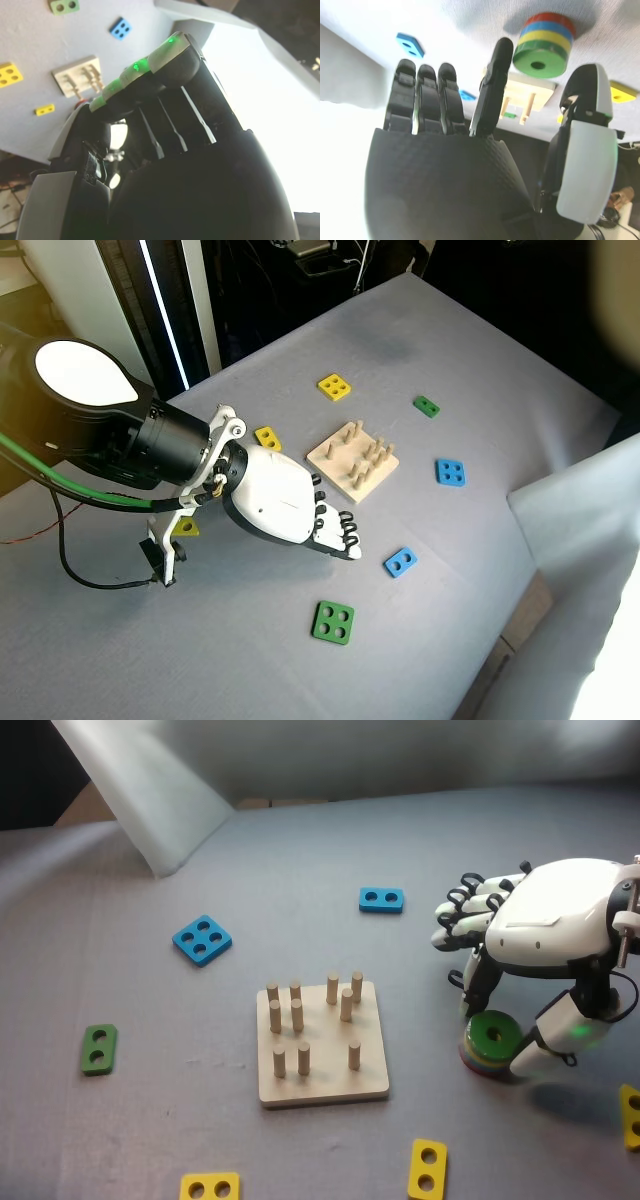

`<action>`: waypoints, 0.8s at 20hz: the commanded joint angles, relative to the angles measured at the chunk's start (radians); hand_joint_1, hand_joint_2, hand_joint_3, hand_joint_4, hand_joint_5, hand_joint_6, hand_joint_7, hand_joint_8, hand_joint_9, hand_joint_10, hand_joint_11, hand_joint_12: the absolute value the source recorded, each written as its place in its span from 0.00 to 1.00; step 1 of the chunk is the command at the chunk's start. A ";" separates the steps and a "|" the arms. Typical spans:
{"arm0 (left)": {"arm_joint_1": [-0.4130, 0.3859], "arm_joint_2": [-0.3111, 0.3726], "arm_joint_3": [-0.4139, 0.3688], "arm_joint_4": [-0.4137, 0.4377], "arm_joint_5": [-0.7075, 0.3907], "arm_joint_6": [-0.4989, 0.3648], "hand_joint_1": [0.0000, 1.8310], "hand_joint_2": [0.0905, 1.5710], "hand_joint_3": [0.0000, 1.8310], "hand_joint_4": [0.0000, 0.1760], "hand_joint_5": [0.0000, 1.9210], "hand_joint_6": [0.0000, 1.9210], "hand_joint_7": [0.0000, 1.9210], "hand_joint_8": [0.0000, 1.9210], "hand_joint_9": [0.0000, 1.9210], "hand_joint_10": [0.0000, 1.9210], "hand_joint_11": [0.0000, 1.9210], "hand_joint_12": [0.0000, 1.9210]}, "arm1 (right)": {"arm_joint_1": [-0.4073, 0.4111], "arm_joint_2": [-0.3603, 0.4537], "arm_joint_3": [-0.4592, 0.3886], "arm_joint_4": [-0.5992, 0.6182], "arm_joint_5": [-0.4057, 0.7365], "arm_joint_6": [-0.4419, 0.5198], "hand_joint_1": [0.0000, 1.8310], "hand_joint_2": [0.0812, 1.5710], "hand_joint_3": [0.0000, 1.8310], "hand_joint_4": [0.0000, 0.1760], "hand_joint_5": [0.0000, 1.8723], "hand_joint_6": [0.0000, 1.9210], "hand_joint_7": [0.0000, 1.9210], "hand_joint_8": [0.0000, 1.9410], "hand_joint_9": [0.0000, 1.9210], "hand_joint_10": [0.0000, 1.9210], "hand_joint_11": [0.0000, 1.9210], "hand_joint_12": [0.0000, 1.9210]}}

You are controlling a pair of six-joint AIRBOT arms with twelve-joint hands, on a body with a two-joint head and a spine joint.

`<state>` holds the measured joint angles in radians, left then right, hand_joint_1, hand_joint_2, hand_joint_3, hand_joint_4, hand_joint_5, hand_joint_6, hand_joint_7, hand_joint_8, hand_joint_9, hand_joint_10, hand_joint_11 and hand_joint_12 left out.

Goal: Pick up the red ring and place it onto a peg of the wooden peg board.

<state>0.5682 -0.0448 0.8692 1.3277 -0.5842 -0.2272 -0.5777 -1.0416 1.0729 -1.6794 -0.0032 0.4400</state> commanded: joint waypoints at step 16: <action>-0.007 0.007 0.006 -0.046 -0.003 0.003 0.27 1.00 0.03 0.00 0.47 1.00 0.54 1.00 0.55 1.00 0.59 1.00 | -0.015 -0.022 0.002 0.002 -0.021 -0.031 0.40 0.54 0.00 0.95 0.45 0.00 0.12 0.00 0.00 0.00 0.00 0.00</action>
<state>0.5682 -0.0448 0.8703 1.3277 -0.5838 -0.2272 -0.5911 -1.0599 1.0729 -1.6745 -0.0170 0.4168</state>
